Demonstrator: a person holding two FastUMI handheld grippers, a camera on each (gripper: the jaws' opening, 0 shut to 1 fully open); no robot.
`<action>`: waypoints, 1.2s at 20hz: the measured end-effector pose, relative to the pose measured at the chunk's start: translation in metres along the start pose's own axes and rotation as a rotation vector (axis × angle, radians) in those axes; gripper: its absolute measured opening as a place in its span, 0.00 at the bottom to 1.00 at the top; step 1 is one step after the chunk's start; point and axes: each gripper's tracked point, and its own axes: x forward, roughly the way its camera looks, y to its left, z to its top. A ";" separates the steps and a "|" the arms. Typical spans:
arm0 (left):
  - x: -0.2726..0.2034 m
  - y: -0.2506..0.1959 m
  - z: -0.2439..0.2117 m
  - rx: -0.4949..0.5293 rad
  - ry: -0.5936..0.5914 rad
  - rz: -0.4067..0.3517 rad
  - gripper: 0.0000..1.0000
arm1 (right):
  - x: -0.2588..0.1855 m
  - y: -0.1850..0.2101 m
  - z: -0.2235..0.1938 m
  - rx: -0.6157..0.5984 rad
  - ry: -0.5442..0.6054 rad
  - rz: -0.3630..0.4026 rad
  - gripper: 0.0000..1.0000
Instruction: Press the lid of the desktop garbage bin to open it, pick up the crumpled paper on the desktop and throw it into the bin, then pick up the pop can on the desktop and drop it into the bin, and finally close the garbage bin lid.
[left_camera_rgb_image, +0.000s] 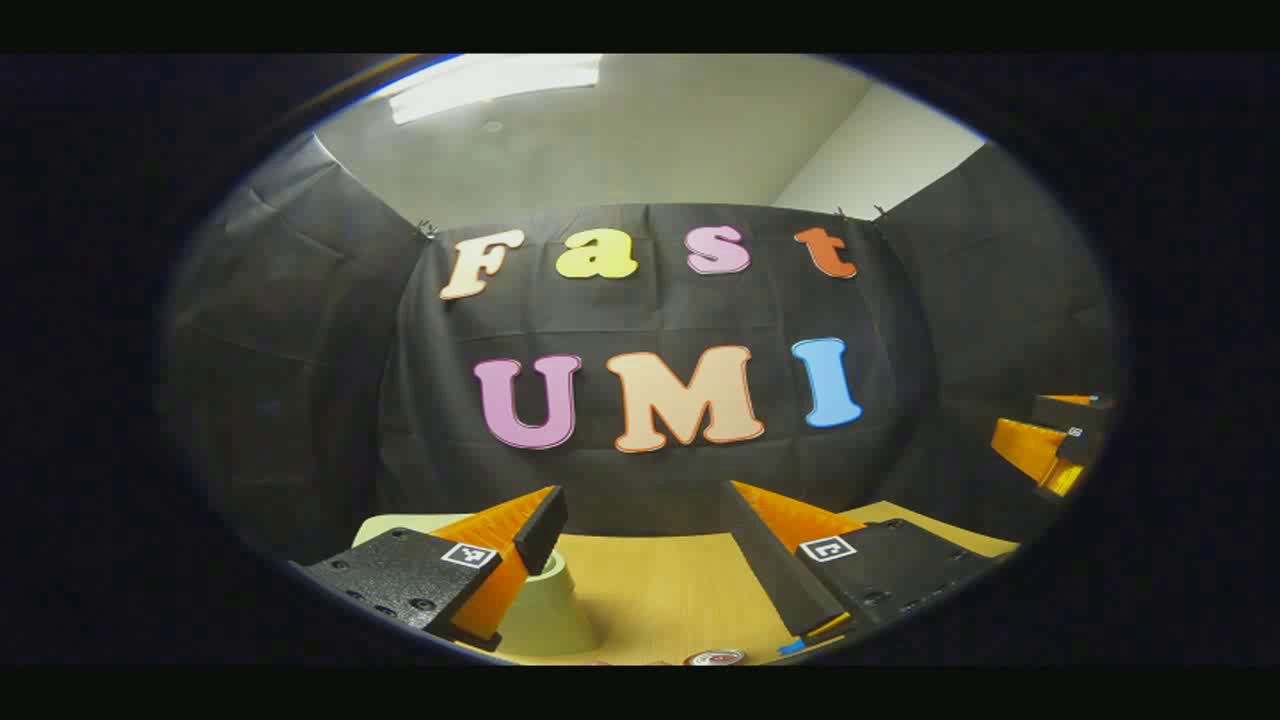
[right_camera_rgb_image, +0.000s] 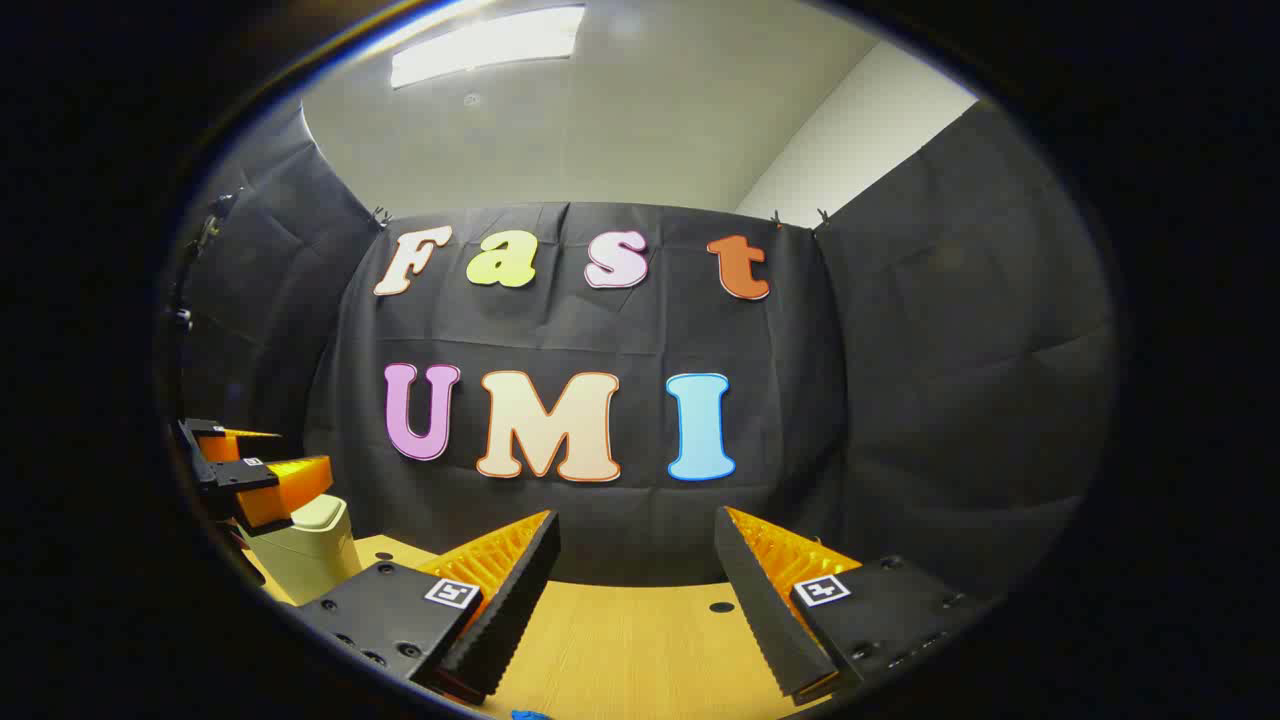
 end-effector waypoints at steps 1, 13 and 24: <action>0.002 -0.001 -0.001 0.002 0.003 -0.004 0.94 | 0.000 0.001 -0.002 -0.003 0.003 0.006 1.00; -0.004 -0.003 -0.009 -0.025 0.045 -0.013 0.94 | -0.002 0.014 -0.007 -0.019 0.023 0.062 0.98; -0.004 0.014 -0.005 0.001 0.032 0.053 0.69 | -0.003 0.010 -0.007 -0.008 0.021 0.057 0.98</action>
